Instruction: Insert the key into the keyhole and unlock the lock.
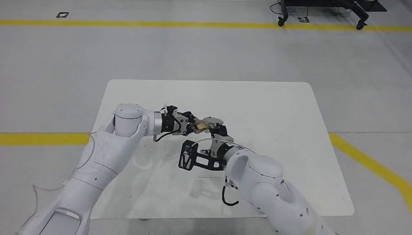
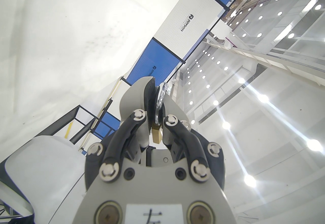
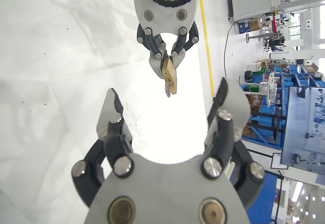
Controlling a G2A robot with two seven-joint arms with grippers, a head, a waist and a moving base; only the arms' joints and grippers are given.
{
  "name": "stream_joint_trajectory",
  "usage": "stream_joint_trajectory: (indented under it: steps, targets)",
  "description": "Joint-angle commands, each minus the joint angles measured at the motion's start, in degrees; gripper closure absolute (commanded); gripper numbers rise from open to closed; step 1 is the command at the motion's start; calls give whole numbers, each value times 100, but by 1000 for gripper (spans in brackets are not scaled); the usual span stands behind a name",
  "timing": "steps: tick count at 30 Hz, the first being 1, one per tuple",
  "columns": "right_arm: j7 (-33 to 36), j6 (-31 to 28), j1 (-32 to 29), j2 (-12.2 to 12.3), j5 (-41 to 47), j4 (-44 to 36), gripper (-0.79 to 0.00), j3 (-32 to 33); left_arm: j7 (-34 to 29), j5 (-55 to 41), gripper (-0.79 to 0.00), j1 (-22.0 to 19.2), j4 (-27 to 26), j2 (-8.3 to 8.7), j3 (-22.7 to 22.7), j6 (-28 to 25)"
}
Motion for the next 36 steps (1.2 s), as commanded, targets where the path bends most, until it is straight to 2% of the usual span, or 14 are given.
stream_joint_trajectory:
  steps: [1,5,7,9,10,11,12,13,14,15,19,24,28,36]
  targets:
    - [0,0,0,0,1,0,-785,0,23,-10,0,11,-22,0,-15,-64]
    - [-53,52,-12,-1,30,-20,-785,20,176,-17,0,47,-106,2,-103,-389]
    - [-745,184,-227,26,651,-173,-785,325,242,-59,0,74,-141,4,-167,-550]
    - [-1654,-64,-532,103,1659,-186,-785,978,284,-79,0,105,-174,8,-222,-694]
    - [-2157,-334,-675,151,2180,-139,-736,1362,301,-80,0,122,-189,11,-243,-750]
    - [-2701,-680,-827,202,2742,-17,-369,1772,306,-80,0,138,-208,14,-262,-801]
    - [-3252,-1161,-953,251,3320,153,-240,2129,322,-55,0,147,-232,17,-278,-864]
    - [-3706,-1671,-1041,300,3812,402,-65,2474,325,-45,0,162,-251,19,-292,-923]
    - [-4016,-2141,-1126,343,4300,749,0,2724,299,-48,0,173,-290,20,-307,-1007]
    - [-4174,-2421,-1128,384,4717,1009,0,2839,279,-4,0,181,-319,24,-312,-1094]
    - [-4364,-2421,-837,613,6134,1613,0,2480,169,265,0,208,-434,40,-295,-1446]
    - [-3852,-2421,-273,876,6927,2270,0,1840,-119,277,0,235,-499,36,-284,-1751]
    - [-3681,-2421,183,983,7206,2654,0,1460,-254,314,0,245,-510,36,-285,-1895]
    - [-4185,-2421,432,1144,7043,3095,0,1346,-352,362,0,259,-528,32,-279,-1943]
